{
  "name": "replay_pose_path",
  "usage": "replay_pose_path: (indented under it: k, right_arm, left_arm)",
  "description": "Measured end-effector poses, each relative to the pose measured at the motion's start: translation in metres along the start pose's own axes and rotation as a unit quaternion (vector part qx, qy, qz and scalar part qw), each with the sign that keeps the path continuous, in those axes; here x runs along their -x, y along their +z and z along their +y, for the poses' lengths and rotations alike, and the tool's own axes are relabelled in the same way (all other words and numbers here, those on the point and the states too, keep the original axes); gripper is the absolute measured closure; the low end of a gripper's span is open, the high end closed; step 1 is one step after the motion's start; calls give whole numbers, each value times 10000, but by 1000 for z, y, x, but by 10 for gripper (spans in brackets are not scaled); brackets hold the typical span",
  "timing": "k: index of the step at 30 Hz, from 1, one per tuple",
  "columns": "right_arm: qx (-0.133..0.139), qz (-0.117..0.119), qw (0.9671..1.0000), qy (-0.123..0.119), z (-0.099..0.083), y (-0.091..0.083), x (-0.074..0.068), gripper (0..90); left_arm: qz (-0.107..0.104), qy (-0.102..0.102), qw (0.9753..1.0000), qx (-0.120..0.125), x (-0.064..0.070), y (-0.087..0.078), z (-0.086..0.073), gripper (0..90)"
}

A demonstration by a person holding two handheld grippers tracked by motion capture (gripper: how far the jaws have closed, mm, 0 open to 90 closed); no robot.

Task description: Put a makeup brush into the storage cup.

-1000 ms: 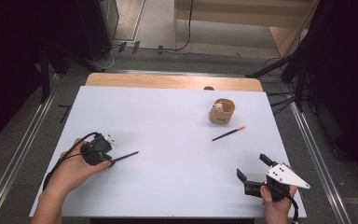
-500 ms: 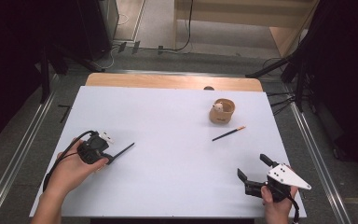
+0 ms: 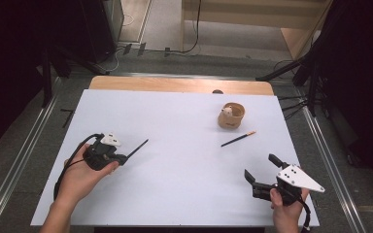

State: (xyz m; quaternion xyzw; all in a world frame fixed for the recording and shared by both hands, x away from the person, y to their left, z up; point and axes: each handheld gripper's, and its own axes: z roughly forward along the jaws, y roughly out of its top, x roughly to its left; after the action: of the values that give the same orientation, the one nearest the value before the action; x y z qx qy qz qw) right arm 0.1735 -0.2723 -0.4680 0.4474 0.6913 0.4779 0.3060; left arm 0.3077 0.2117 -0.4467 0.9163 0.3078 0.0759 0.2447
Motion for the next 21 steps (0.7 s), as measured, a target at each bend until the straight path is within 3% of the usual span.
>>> replay_pose_path:
  k: [4, 14, 21]
  right_arm:
    - [-6, 8, 9999, -163, 13, 8, -11, 46]
    - [24, 233, 9994, -244, 42, 39, -26, 48]
    - [38, 277, 9995, -114, 60, 62, -36, 54]
  left_arm:
    - [-71, -2, 9999, 91, 2, 2, 3, 844]
    - [-155, -28, 9990, 420, 5, 0, 15, 844]
    - [-287, -63, 9974, 654, 12, 0, 32, 844]
